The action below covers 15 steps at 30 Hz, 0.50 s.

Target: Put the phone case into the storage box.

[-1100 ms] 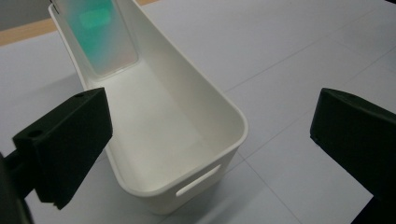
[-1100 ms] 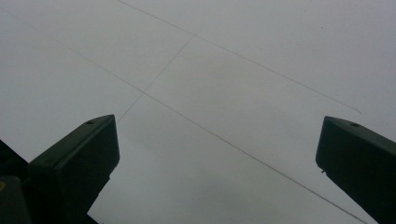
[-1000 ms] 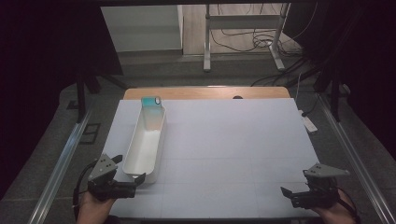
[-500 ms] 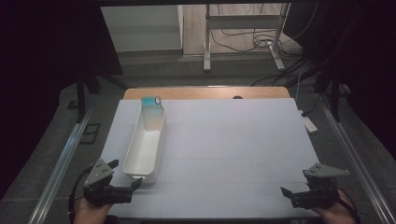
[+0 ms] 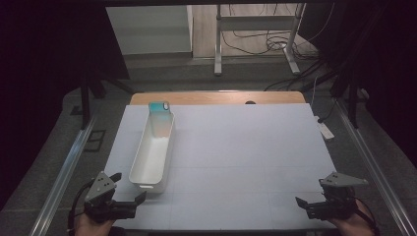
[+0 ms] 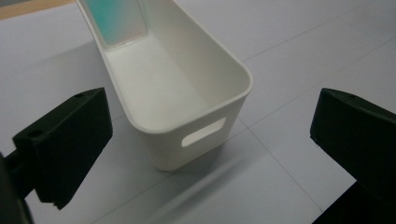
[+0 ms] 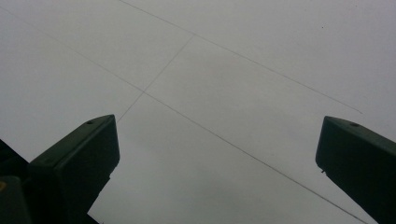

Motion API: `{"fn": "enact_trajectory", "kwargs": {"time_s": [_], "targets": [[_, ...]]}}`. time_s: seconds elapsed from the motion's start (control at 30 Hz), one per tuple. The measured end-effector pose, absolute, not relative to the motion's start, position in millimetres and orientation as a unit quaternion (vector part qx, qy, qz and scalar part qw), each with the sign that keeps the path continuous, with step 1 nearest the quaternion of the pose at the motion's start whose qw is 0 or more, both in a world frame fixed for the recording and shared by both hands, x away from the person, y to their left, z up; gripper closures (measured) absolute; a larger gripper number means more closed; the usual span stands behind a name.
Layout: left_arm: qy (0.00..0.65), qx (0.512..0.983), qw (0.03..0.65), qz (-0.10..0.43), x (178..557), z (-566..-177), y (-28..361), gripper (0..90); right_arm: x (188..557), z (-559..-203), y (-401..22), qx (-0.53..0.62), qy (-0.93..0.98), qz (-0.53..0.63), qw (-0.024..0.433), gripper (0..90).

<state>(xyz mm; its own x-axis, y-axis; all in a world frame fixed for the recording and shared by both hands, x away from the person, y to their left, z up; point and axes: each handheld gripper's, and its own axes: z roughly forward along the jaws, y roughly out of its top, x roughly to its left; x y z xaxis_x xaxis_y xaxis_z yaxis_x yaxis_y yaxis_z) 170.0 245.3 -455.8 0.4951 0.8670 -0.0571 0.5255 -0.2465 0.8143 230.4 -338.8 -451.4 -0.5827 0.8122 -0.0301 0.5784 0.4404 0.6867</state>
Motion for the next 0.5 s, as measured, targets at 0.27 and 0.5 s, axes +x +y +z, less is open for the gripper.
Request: {"fn": "enact_trajectory", "kwargs": {"time_s": [0.27,0.5], "targets": [[0.461,0.762,0.405,0.205,166.6,-458.7,246.8,0.0,230.4,-451.4,-338.8,0.420,0.829,0.322,0.181,0.0],[0.465,0.764,0.398,0.205,163.5,-461.1,248.0,0.0,230.4,-451.4,-338.8,0.420,0.829,0.322,0.181,0.0]]}}
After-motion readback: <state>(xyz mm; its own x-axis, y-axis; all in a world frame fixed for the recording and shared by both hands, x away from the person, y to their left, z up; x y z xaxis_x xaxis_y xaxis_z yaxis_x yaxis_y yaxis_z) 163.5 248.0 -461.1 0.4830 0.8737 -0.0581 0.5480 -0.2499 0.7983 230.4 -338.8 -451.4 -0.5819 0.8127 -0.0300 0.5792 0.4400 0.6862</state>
